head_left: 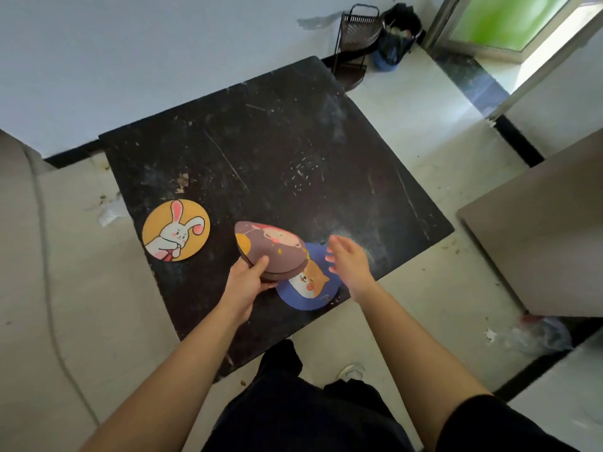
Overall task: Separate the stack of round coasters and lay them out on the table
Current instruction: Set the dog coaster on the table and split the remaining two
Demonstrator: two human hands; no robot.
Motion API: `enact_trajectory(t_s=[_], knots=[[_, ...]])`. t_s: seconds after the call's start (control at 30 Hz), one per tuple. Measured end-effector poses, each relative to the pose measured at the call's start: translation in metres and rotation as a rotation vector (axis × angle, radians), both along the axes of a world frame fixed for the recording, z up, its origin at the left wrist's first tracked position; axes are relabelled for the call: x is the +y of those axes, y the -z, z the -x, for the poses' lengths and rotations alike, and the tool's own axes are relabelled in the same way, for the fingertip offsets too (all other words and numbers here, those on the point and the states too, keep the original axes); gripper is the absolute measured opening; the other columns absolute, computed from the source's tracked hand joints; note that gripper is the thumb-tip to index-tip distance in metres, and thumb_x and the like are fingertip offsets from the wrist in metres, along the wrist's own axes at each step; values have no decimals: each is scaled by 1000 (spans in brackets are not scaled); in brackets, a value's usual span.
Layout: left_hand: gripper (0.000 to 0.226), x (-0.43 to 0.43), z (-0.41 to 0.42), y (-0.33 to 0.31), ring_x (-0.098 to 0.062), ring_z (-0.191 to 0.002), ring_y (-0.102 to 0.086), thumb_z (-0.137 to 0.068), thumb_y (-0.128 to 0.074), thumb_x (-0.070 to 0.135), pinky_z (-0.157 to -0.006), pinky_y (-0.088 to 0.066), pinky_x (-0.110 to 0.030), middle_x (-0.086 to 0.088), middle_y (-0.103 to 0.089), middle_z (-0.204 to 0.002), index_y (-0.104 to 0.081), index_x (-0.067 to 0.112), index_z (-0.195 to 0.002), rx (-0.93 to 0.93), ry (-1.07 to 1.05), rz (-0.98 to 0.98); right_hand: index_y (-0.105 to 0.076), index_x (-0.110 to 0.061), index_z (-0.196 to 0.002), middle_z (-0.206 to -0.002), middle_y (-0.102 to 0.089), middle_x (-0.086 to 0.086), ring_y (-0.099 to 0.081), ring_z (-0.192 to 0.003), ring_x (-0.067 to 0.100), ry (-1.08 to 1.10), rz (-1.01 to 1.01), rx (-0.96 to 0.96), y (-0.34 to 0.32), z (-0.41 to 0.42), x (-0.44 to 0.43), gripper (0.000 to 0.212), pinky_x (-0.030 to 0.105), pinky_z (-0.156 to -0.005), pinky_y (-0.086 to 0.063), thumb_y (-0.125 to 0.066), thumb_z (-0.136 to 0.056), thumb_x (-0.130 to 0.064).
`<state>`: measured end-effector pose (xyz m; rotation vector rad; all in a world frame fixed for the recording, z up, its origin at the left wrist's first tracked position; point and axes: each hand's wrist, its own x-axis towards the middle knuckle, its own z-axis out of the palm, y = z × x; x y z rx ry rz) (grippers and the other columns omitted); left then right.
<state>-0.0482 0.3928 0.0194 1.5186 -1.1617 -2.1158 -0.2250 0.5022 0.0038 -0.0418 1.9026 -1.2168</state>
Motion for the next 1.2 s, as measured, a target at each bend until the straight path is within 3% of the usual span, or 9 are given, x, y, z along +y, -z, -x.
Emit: enact_trajectory(t_s=[0.13,0.23,0.4,0.5,0.57,0.77,0.9,1.03,1.2], knots=[[19,-14,28,-12,-27,-104,-63,-94,-56,7,-86,-53,-47,-7,-71,-105,-69,19,-103,37,102,-43,-59,-4,-125,-114,-66,18,-66,-104,28,-67,-73,-69,-18,19,-6,61,47,-96,-52,-60,-89,-54],[18,-16,53,-18,-27,-100,-61,-90,-55,3,-80,-50,-39,-10,-70,-97,-69,12,-97,109,188,-68,-66,-8,-121,-90,-73,-1,-69,-73,4,-53,8,-12,-32,32,3,40,21,-61,-55,-64,-94,-36],[24,-2,103,-29,-23,-101,-70,-101,-52,27,-77,-60,-38,-7,-75,-110,-65,16,-118,179,193,-223,-60,-15,-134,-113,-67,0,-65,-100,16,115,62,213,-50,62,25,44,31,-85,-59,-69,-91,-11],[61,11,134,-33,-32,-125,-59,-101,-31,58,-105,-47,-52,-12,-65,-134,-55,16,-139,259,171,-409,-65,-15,-126,-107,-70,3,-66,-94,13,162,139,260,-56,82,37,36,20,-76,-57,-67,-91,-6],[66,20,157,-34,-34,-130,-53,-102,-22,58,-108,-43,-50,-14,-60,-139,-51,16,-142,285,79,-506,-69,-23,-108,-99,-72,6,-67,-86,15,212,138,279,-56,100,46,21,21,-68,-55,-68,-91,-11],[54,49,239,-31,-27,-110,-63,-105,-23,48,-84,-51,-42,-8,-79,-105,-64,17,-121,299,-41,-497,-61,-29,-98,-93,-70,-6,-66,-79,8,170,-19,504,-38,176,88,6,15,-64,-47,-62,-92,-28],[54,78,300,-26,-28,-118,-62,-104,-28,49,-93,-51,-46,-9,-71,-126,-65,17,-126,224,-114,-384,-59,-26,-97,-83,-71,13,-66,-54,18,267,102,283,-25,249,126,5,27,-50,-53,-59,-97,-21],[50,121,361,-32,-27,-99,-68,-105,-30,47,-70,-59,-45,-10,-76,-109,-65,13,-116,176,-273,-353,-58,-25,-93,-87,-69,18,-67,-60,18,314,191,141,-33,322,168,11,24,-50,-54,-60,-96,-15],[39,151,417,-50,-27,-104,-65,-107,-36,32,-90,-51,-45,-16,-63,-133,-54,12,-135,140,-398,-263,-57,-23,-93,-88,-70,15,-68,-64,16,268,262,76,-57,406,177,12,23,-52,-55,-58,-96,-11]])
